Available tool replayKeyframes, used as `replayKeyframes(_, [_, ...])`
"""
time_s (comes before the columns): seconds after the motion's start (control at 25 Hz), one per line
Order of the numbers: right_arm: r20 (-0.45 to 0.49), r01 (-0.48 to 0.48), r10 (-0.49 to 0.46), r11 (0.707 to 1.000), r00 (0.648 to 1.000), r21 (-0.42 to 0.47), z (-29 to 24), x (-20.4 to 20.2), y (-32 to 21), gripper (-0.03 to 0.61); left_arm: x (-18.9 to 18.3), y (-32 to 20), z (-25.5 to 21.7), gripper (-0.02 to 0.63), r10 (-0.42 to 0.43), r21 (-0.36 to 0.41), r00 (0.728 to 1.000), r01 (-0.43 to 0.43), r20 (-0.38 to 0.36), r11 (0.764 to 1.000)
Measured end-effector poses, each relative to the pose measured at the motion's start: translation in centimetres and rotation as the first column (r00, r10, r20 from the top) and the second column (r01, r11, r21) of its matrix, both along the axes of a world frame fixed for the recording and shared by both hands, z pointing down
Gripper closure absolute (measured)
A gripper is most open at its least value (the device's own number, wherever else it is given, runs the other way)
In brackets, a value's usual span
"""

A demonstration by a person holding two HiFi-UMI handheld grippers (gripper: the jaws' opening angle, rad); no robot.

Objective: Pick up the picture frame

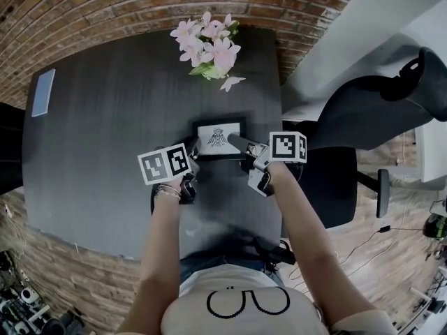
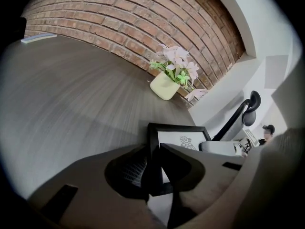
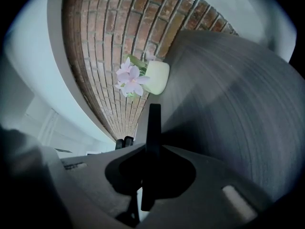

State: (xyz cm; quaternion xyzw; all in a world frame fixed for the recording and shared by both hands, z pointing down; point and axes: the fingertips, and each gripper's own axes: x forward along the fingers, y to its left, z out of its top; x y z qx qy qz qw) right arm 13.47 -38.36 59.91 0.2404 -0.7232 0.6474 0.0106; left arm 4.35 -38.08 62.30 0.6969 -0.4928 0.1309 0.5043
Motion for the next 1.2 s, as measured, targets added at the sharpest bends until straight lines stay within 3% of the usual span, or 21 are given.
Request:
replayKeyframes(0.08, [-0.001,-0.001,0.001,1.0,1.0,0.0,0.0,0.0,0.0,0.56,0.1,-0.1,-0.3,0.484,0.003,0.012,1.0,-0.003,0.013,1.0])
replayKeyframes(0.24, [-0.001,-0.003,0.003,1.0,1.0,-0.005,0.0,0.0,0.0,0.56,1.0,-0.4,-1.5,0.237,0.011,0.027,1.0,-0.012,0.018,1.0])
replayKeyframes(0.28, [-0.001,-0.003,0.003,1.0,1.0,-0.006,-0.1,0.0,0.1,0.56,1.0,-0.4,-1.8,0.222,0.022,0.039,0.999,-0.024,0.048,0.999])
replayKeyframes(0.4, [0.001,-0.008,0.008,1.0,1.0,-0.011,-0.2,0.0,0.1,0.561,1.0,-0.4,-2.6,0.222,0.051,0.067,0.994,-0.058,0.101,0.996])
replayKeyframes(0.76, [0.034,-0.05,0.051,0.999,0.998,-0.01,-1.6,0.0,0.5,0.561,-0.1,0.3,-5.3,0.222,0.041,0.106,0.994,-0.052,0.103,0.993])
replayKeyframes(1.0, [0.05,-0.065,0.063,0.997,0.997,0.04,-4.2,0.0,1.4,0.561,-0.8,1.6,-7.9,0.222,0.026,0.158,0.995,-0.041,0.1,0.987])
replayKeyframes(1.2, [0.051,-0.085,0.08,0.991,0.996,0.107,-6.8,0.2,2.6,0.561,-1.0,2.9,-10.5,0.222,0.075,0.23,0.991,-0.099,0.111,0.968])
